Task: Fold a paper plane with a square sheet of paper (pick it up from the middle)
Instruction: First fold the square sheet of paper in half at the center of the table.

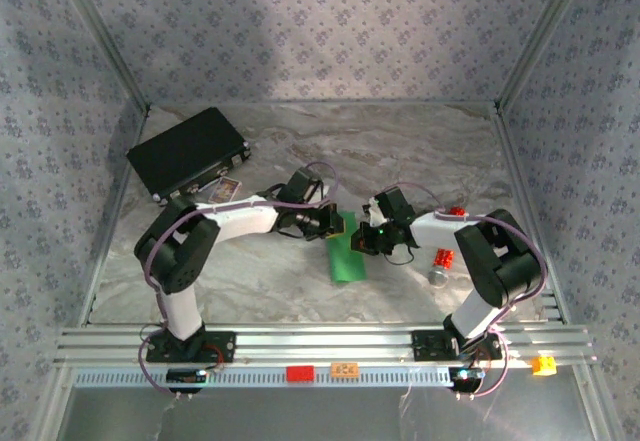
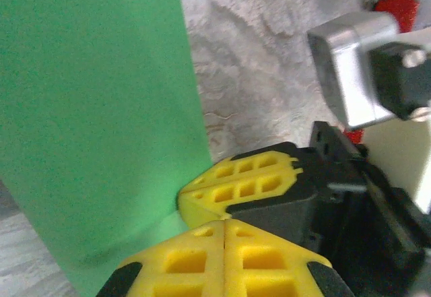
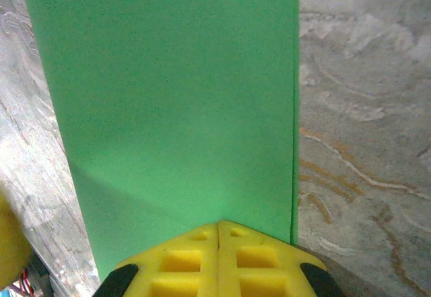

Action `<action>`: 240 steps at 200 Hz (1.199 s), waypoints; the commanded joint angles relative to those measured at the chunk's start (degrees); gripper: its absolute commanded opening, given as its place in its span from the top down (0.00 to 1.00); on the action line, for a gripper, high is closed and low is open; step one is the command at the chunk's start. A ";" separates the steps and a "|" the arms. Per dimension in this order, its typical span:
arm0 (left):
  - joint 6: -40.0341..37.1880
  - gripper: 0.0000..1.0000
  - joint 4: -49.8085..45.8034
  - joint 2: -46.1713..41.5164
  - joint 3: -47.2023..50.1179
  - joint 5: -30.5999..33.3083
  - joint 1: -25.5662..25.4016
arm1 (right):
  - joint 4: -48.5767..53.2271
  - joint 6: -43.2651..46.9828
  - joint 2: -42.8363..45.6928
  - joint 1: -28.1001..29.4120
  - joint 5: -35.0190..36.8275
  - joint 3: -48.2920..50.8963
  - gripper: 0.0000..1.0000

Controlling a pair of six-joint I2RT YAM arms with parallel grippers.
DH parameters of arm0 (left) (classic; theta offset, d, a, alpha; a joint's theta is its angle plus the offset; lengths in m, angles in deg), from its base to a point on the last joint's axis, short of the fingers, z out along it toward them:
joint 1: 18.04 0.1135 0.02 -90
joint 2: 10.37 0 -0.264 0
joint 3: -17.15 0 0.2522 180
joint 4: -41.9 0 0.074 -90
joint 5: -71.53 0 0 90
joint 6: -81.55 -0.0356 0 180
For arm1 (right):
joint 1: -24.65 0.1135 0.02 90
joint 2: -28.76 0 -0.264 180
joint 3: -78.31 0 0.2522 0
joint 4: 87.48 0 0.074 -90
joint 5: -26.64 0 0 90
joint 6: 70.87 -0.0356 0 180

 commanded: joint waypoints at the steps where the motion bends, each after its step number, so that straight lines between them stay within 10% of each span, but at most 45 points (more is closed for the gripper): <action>1: 0.25 1.00 1.06 1.17 0.09 -1.12 -0.12 | 5.65 -0.54 -3.50 -0.37 6.19 2.86 1.00; 240: -6.94 1.00 -2.49 3.35 -0.62 2.85 3.73 | 6.91 -0.94 -2.18 -0.39 8.11 3.67 1.00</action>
